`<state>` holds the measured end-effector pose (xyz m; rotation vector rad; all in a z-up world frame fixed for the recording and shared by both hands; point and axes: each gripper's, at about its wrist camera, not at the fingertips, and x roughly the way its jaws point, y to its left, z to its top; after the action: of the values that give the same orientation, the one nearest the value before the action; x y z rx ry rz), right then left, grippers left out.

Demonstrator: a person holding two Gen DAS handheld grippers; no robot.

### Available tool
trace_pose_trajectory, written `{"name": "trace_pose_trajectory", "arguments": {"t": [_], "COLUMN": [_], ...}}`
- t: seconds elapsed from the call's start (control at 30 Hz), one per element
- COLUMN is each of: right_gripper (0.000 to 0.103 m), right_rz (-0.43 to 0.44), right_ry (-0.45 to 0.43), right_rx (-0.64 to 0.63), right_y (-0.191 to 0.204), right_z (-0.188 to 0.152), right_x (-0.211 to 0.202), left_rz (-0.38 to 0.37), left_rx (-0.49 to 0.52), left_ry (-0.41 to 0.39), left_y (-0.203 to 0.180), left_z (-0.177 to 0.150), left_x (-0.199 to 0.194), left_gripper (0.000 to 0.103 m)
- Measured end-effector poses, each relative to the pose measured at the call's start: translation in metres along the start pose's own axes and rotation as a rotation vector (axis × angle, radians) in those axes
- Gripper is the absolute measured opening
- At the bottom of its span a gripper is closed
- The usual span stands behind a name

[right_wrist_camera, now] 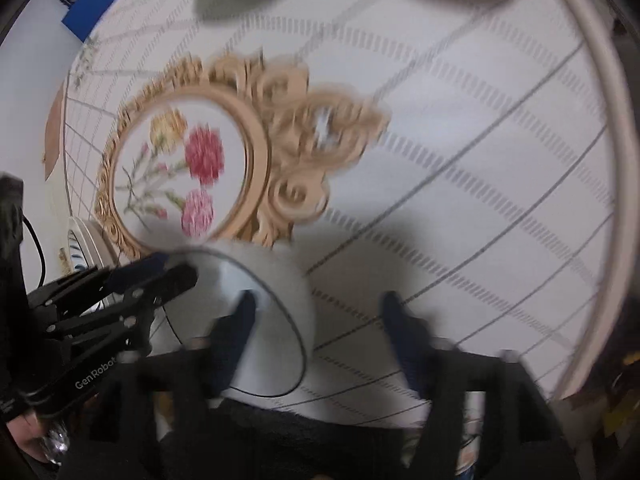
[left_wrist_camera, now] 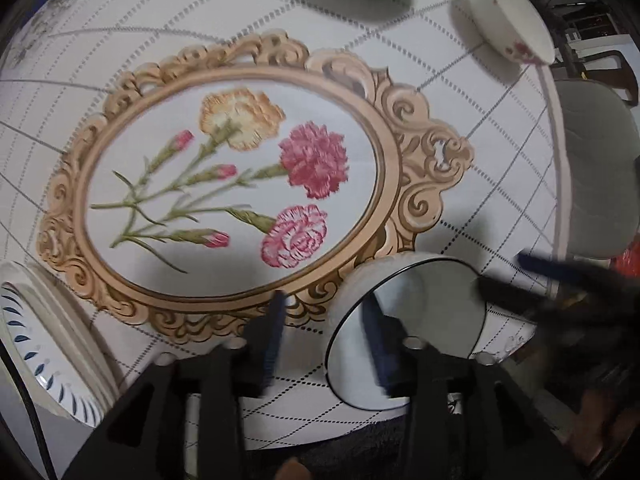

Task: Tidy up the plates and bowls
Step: 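Lift the white bowl with the right gripper and carry it toward the other bowls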

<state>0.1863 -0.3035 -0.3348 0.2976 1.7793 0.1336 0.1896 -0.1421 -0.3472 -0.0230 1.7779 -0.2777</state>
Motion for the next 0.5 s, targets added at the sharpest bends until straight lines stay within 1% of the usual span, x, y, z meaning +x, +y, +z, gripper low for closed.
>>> {"name": "trace_pose_trajectory", "arguments": {"t": [0.07,0.1,0.13,0.17,0.23,0.3,0.4,0.47,0.5], "right_gripper": [0.08,0.081,0.083,0.087,0.088,0.088,0.088,0.087,0.086], "right_rz": [-0.021,-0.028,-0.031,-0.035,-0.024,0.009,0.055,0.085,0.088], "right_ry": [-0.053,-0.087,-0.102,-0.13,-0.158,-0.187,-0.205,-0.202,-0.197], "right_rx": [-0.012,-0.013,-0.015,-0.014,-0.004,0.018,0.067,0.094,0.102], "right_y": [0.002,0.003,0.004,0.005,0.002,0.0,-0.007,-0.003,-0.001], "right_z": [0.015,0.024,0.035,0.047,0.07,0.099,0.136,0.164,0.17], "right_x": [-0.021,-0.032,-0.038,-0.047,-0.06,-0.07,-0.076,-0.068,-0.064], "left_rz": [0.049,0.069,0.079,0.084,0.084,0.082,0.064,0.043,0.051], "left_rx": [0.006,0.012,0.017,0.014,0.006,-0.017,-0.068,-0.082,-0.084], "left_ry": [-0.06,-0.086,-0.103,-0.113,-0.144,-0.169,-0.209,-0.232,-0.237], "left_y": [0.002,0.002,0.002,0.003,0.011,0.017,0.032,0.027,0.024], "left_z": [0.005,0.008,0.013,0.019,0.037,0.058,0.103,0.138,0.154], "left_x": [-0.018,-0.026,-0.033,-0.04,-0.057,-0.065,-0.075,-0.072,-0.07], "left_gripper": [0.072,0.076,0.081,0.086,0.087,0.087,0.087,0.087,0.087]}}
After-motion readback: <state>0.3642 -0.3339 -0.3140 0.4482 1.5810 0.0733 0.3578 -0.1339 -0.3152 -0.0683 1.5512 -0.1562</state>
